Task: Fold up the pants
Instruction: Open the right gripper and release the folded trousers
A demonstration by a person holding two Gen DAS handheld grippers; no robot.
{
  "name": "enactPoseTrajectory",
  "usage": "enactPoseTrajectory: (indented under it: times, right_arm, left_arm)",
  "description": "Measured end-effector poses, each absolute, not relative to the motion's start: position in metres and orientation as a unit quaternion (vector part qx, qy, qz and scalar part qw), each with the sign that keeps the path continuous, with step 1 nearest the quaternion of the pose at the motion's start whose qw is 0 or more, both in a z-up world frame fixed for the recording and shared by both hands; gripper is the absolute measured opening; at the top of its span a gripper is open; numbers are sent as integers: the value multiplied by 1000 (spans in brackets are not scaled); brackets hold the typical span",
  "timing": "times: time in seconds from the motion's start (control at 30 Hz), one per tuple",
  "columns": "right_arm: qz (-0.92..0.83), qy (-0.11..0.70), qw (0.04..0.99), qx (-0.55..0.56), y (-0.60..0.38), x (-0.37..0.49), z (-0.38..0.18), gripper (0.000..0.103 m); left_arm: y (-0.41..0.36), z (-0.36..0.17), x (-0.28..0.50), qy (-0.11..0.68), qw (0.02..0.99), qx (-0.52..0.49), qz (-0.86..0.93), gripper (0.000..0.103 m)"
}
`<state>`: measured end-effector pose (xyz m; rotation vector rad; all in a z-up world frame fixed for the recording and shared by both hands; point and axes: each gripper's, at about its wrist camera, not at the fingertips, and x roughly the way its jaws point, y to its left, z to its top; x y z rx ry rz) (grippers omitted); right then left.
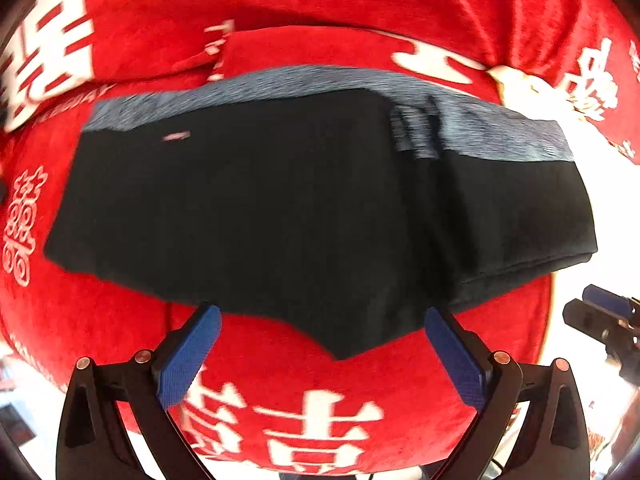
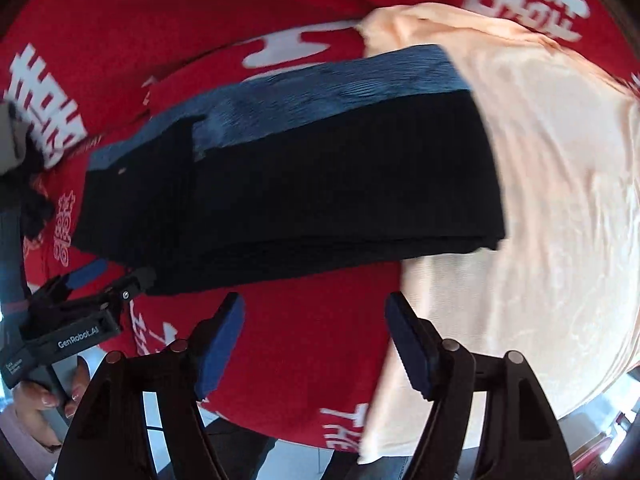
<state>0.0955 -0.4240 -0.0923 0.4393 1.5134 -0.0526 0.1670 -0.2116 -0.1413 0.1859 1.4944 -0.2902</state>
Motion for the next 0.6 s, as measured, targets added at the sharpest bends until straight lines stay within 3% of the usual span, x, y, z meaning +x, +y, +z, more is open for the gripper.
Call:
enactPoseTrajectory:
  times: [0.37,0.4,0.43,0.47,0.6]
  right_arm:
    - [8,667,740,87,-348,165,-101,75]
    - [-1,675,734,70,-341,174,-114,70]
    - [-14,692,719,66,-337,178,-127,47]
    - [-27,699,709,83,-335,180,-134,43]
    - [-27,696,711,97,-323,176,-126,46]
  left_arm:
    - [-137,-157,178,693,714,60,-82,102]
    - [-131,-158,179,694,713,59,-79,102]
    - [-124,-160,182,696,712,58,-75,102]
    - [-118,-160,183,697,712,56,-72,102]
    - [-98,-160,192,697,712,43,-71,102]
